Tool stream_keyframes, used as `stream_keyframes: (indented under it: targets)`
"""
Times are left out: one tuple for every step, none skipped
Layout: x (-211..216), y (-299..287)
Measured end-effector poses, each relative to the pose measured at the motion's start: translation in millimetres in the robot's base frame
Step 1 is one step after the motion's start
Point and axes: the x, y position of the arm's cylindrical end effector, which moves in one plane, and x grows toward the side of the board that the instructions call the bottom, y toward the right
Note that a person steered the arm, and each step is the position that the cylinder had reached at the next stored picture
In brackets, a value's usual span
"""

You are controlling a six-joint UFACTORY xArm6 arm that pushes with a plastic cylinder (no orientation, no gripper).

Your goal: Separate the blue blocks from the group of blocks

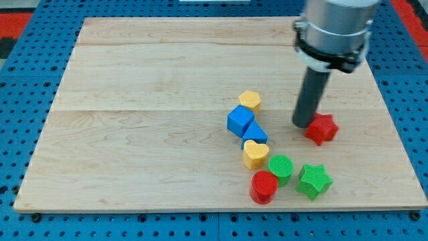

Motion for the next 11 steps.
stream_keyframes:
  targets:
    - [18, 27]
    - [37, 24]
    - [49, -23]
    - [37, -49]
    - [7, -148]
    - [-18, -220]
    - [-23, -227]
    - [-23, -257]
    - [-8, -342]
    - [47, -415]
    - [66, -314]
